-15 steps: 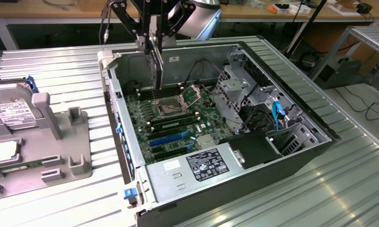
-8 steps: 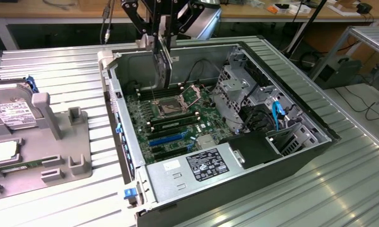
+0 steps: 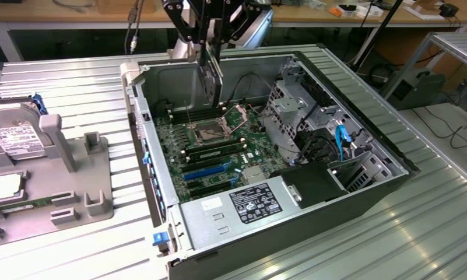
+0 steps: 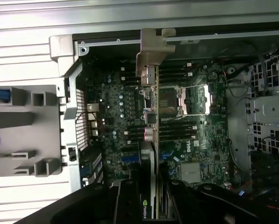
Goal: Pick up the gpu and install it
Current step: 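Pick up the gpu and move the gpu toward the slot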
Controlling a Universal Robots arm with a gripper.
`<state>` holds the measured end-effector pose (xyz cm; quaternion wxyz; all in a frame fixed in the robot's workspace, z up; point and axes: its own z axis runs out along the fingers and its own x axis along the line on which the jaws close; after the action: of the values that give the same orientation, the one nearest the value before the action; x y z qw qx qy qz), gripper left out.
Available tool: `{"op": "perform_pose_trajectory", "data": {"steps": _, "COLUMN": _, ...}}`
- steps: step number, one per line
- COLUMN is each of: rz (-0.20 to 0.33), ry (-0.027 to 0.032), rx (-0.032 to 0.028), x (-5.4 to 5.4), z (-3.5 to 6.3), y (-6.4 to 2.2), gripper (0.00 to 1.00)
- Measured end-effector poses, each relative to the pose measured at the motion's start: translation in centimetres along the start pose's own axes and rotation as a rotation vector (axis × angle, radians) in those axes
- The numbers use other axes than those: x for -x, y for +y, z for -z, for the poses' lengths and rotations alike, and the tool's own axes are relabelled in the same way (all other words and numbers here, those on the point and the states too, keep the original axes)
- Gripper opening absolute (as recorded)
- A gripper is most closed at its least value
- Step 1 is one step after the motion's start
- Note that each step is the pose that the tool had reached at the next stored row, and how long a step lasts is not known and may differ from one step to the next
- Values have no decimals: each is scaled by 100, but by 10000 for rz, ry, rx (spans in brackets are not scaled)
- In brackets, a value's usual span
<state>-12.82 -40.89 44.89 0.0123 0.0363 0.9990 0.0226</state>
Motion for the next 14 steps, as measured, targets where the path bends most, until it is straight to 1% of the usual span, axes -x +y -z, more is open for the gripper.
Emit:
{"op": "perform_pose_trajectory", "data": {"steps": 4, "rz": 0, "ry": 0, "rx": 0, "x": 77, "z": -2, "y": 4, "gripper": 27}}
{"op": "perform_pose_trajectory", "data": {"steps": 14, "rz": 0, "ry": 0, "rx": 0, "x": 334, "z": -8, "y": 18, "gripper": 27}}
